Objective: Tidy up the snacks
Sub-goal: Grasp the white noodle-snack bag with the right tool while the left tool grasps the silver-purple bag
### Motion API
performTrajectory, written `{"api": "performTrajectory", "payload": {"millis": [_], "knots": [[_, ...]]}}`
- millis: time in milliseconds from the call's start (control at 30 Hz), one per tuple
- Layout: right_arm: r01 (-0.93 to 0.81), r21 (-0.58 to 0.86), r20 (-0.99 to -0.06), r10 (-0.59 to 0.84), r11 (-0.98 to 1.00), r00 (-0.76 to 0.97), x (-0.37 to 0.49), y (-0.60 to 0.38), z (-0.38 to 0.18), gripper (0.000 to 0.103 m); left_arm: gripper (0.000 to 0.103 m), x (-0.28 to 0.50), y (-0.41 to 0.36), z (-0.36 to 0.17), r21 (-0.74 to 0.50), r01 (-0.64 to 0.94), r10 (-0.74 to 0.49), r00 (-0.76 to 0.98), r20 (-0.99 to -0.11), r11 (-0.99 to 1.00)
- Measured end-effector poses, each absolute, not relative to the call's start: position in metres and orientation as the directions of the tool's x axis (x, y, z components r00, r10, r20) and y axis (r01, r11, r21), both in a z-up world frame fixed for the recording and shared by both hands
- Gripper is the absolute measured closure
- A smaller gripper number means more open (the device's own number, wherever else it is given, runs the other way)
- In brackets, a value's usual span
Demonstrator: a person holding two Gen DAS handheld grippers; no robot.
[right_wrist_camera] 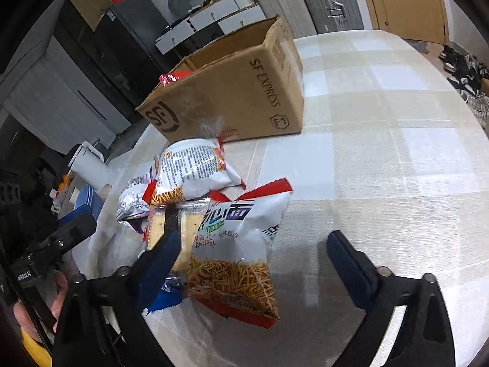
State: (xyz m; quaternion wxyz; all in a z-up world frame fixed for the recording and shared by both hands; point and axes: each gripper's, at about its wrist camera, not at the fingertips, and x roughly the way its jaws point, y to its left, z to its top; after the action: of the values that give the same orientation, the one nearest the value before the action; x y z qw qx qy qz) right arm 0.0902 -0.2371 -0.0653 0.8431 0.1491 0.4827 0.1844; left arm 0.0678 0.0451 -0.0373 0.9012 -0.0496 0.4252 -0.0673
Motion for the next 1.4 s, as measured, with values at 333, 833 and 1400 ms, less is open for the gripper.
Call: {"api": "performTrajectory", "payload": {"millis": [333,833,1400], "knots": [[-0.255,0.385,-0.768,0.461,0.887,0.445,0.086,-0.217,-0.065,0.055,0.0,0.074,0.044,-0.042,-0.157,0.077,-0.171,0.607,-0.776,0.985],[-0.265,0.395,-0.741,0.476,0.88,0.474,0.078,-0.224,-0.048,0.067,0.001,0.079,0.043,-0.053,-0.24,0.069,-0.237,0.557,-0.796,0.968],[-0.259,0.393,-0.724,0.47,0.883,0.505,0.066,-0.239,-0.033,0.067,0.001,0.079,0.111,-0.033,-0.294,-0.099,-0.166,0.64,-0.75,0.951]]}}
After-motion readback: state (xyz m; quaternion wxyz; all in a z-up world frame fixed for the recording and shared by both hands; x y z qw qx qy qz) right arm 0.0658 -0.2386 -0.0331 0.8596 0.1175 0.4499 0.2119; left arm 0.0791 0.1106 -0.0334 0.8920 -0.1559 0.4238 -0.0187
